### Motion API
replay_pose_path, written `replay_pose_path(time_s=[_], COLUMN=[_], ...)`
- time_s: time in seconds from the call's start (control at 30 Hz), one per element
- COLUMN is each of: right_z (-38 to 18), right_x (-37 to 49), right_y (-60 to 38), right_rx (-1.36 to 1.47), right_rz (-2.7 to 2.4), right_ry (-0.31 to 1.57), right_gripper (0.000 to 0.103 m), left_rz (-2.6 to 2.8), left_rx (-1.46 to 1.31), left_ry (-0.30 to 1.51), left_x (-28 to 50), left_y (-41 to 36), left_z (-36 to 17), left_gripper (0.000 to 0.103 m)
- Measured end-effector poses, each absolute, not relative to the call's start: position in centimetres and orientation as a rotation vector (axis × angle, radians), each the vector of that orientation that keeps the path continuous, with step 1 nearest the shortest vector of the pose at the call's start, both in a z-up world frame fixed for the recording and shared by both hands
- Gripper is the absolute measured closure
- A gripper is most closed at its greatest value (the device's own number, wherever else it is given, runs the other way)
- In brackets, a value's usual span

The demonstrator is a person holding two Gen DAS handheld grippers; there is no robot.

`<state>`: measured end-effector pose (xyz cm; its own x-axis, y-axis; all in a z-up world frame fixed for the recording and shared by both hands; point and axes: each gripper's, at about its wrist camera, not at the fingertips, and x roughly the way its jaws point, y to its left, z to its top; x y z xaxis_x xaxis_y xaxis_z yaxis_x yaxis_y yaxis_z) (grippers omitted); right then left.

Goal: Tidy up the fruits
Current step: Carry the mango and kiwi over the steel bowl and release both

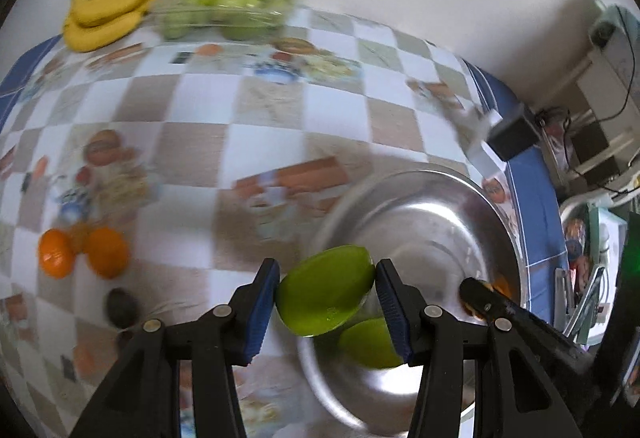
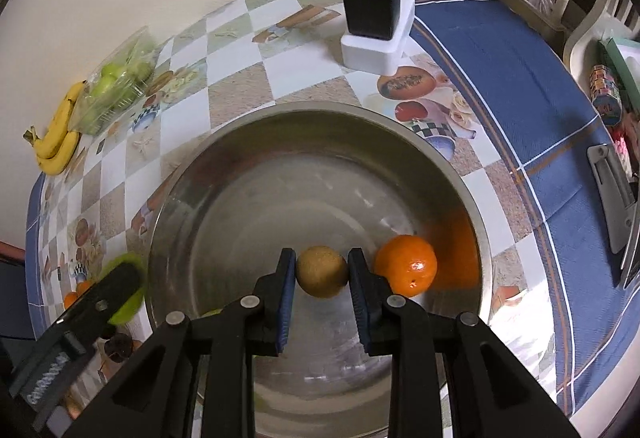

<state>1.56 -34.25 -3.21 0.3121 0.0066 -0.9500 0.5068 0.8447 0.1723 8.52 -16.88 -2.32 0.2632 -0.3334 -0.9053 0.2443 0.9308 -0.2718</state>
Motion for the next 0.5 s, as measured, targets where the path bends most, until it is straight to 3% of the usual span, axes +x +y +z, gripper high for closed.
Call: replay_pose_path(time_s=[0.37, 0.5], right_z=[-4.3, -4.0], right_x=[1.4, 1.3], right_y=[-34.9, -34.9], right_rx=[0.508, 0.518], right_rz=[-0.363, -0.355], right_ry=[1.245, 1.232], right_gripper=[0.074, 0.061], left_rz=[-0.43, -0.447], left_rx=[-0.033, -0.036], left_ry=[1.233, 1.23], left_x=[8.9, 8.6], left_y=[-19.6, -19.8], left_z=[-3.2, -2.9], left_gripper=[0.05, 0.049])
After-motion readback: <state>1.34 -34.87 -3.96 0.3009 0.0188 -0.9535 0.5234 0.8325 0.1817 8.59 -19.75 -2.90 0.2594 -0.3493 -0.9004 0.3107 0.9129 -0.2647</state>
